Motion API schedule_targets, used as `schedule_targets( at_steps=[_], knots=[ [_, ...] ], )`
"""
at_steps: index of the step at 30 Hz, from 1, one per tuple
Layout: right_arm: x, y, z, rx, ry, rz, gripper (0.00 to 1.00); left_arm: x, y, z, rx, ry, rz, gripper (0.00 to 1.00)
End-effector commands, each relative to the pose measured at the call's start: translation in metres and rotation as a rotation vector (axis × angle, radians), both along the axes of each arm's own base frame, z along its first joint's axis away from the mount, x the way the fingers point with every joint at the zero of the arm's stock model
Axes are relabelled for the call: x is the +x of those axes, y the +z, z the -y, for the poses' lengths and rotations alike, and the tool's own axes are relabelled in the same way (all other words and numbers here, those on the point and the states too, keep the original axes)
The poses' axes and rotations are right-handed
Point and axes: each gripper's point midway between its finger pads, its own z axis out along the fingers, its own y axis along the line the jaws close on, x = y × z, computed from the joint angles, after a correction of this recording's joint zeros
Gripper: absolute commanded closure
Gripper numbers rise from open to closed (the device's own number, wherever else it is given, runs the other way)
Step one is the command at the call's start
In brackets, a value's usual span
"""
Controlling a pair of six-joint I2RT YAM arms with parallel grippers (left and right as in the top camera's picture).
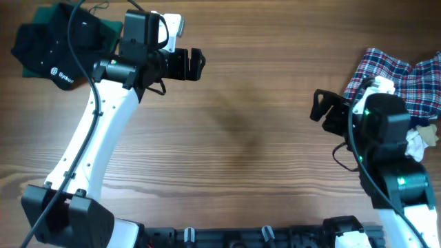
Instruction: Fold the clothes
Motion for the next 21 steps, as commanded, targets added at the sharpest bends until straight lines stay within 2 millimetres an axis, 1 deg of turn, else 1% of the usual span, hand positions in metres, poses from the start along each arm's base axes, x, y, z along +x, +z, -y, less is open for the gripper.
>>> schedule_targets(
  at_steps=[1, 5, 8, 13, 17, 21],
  knots=[
    [-0.019, 0.027, 0.012, -0.052, -0.009, 0.124, 0.0, 0.001, -0.004, -0.001, 0.001, 0.011, -0.01, 0.0],
    [-0.034, 0.031, 0.029, -0.048, -0.072, 0.209, 0.0, 0.0, -0.004, -0.001, 0.001, 0.011, -0.011, 0.0],
    [-0.037, 0.027, 0.036, -0.038, -0.093, 0.312, 0.0, 0.0, -0.004, -0.001, 0.001, 0.011, -0.011, 0.0],
    [-0.03, 0.013, 0.027, -0.018, -0.022, 0.518, 0.0, 0.0, -0.004, -0.001, 0.001, 0.011, -0.011, 0.0],
    [-0.032, 0.005, 0.02, -0.016, 0.019, 0.621, 0.0, 0.0, -0.004, -0.001, 0.001, 0.011, -0.011, 0.0],
    [-0.037, 0.0, 0.018, -0.052, 0.039, 0.687, 0.0, 0.0, -0.004, -0.001, 0.001, 0.011, -0.011, 0.0]
  ],
)
